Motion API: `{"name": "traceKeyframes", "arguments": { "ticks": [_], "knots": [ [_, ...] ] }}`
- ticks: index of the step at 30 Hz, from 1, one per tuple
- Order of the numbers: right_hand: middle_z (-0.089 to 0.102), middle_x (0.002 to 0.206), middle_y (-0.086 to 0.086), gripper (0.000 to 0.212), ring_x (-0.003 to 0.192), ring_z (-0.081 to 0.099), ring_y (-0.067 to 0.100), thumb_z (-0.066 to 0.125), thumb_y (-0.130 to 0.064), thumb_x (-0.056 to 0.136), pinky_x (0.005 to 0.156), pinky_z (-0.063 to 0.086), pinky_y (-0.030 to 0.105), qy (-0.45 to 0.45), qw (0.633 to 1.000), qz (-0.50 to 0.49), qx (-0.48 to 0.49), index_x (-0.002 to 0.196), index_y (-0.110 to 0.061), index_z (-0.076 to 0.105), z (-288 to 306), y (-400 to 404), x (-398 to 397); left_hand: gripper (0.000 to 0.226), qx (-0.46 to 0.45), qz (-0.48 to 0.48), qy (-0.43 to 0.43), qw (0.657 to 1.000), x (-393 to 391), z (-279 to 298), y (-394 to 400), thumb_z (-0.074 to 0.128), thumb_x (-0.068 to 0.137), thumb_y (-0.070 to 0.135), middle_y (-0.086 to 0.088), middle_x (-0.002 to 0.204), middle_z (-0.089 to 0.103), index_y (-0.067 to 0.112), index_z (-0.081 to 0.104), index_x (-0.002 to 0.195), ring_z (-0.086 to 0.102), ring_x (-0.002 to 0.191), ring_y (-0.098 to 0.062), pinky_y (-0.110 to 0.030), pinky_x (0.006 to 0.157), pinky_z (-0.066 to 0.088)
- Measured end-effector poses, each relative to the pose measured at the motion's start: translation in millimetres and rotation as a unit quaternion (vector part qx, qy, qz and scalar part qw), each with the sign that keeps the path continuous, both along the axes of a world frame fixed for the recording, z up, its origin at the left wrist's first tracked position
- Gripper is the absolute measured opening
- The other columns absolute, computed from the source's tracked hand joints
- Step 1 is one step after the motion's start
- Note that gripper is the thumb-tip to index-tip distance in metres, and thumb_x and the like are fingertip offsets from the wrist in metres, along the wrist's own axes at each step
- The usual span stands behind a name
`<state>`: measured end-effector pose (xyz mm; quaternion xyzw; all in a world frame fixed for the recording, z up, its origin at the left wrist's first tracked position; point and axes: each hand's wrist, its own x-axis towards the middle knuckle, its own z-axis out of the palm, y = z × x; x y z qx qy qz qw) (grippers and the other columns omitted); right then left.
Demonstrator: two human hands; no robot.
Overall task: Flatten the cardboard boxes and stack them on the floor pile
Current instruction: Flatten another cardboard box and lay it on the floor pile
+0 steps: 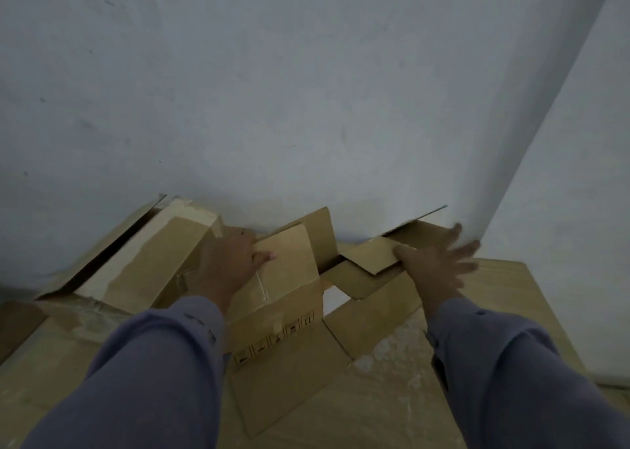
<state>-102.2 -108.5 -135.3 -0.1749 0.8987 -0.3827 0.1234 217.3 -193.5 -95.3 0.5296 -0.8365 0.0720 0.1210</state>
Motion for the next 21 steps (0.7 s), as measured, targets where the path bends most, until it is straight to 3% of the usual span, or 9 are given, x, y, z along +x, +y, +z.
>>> {"name": "traceKeyframes", "arguments": {
  "ticks": [1,3,5,8,11,16,21],
  "knots": [
    [0.008,0.157,0.015,0.121,0.131,0.032,0.044,0.081,-0.041,0.064,0.105,0.035,0.059,-0.096,0.994,-0.027,-0.038,0.153,-0.028,0.0,-8,-2,-1,0.058,0.006,-0.009,-0.006,1.0,2,-2,-2,0.041,0.088,0.066,-0.006,0.09,0.063,0.015,0.059,0.109,0.062,0.079,-0.024,-0.03,0.058,0.043],
    [0.046,0.131,0.02,0.112,0.104,0.056,0.037,0.078,-0.035,0.067,0.092,0.051,0.052,-0.201,0.976,-0.02,-0.084,0.152,-0.012,0.009,-12,-2,-1,0.058,0.035,-0.019,-0.001,0.999,2,-4,-4,0.039,0.088,0.067,-0.004,0.074,0.056,0.014,0.059,0.098,0.057,0.068,-0.023,-0.031,0.057,0.045],
    [0.058,0.107,0.012,0.094,0.098,0.06,0.03,0.07,-0.024,0.076,0.089,0.053,0.045,-0.14,0.98,-0.016,-0.137,0.151,-0.009,0.015,-2,-4,0,0.054,0.067,-0.033,0.026,0.997,0,-3,-7,0.04,0.087,0.068,0.001,0.067,0.048,0.015,0.055,0.087,0.053,0.064,-0.022,-0.031,0.057,0.044],
    [0.063,0.108,0.012,0.073,0.095,0.062,0.029,0.058,-0.016,0.087,0.083,0.053,0.039,-0.065,0.976,0.005,-0.206,0.151,-0.027,0.023,40,-10,-2,0.05,0.092,-0.055,0.073,0.992,-8,11,-10,0.048,0.085,0.066,0.001,0.064,0.049,0.017,0.048,0.078,0.054,0.064,-0.023,-0.031,0.057,0.04],
    [0.062,0.121,0.015,0.066,0.102,0.063,0.033,0.053,-0.019,0.087,0.077,0.051,0.031,-0.028,0.973,0.023,-0.229,0.148,-0.032,0.031,89,-13,-19,0.049,0.123,-0.06,0.168,0.976,-22,31,-17,0.058,0.081,0.064,-0.002,0.076,0.058,0.015,0.055,0.088,0.057,0.074,-0.024,-0.033,0.064,0.045],
    [0.055,0.13,0.015,0.074,0.107,0.059,0.037,0.043,-0.02,0.081,0.086,0.056,0.049,0.009,0.981,0.021,-0.192,0.151,-0.033,0.022,160,-19,-43,0.048,0.21,-0.067,0.275,0.936,-55,39,-22,0.066,0.08,0.056,-0.006,0.093,0.06,0.013,0.06,0.098,0.058,0.087,-0.024,-0.03,0.071,0.042],
    [0.053,0.13,0.016,0.081,0.107,0.059,0.041,0.042,-0.024,0.073,0.086,0.055,0.052,-0.002,0.983,0.046,-0.175,0.149,-0.037,0.017,142,-37,-12,0.044,0.254,-0.016,0.313,0.915,-44,-8,-12,0.067,0.081,0.051,-0.007,0.086,0.06,0.009,0.059,0.09,0.057,0.084,-0.025,-0.029,0.069,0.036]
  ]
}}
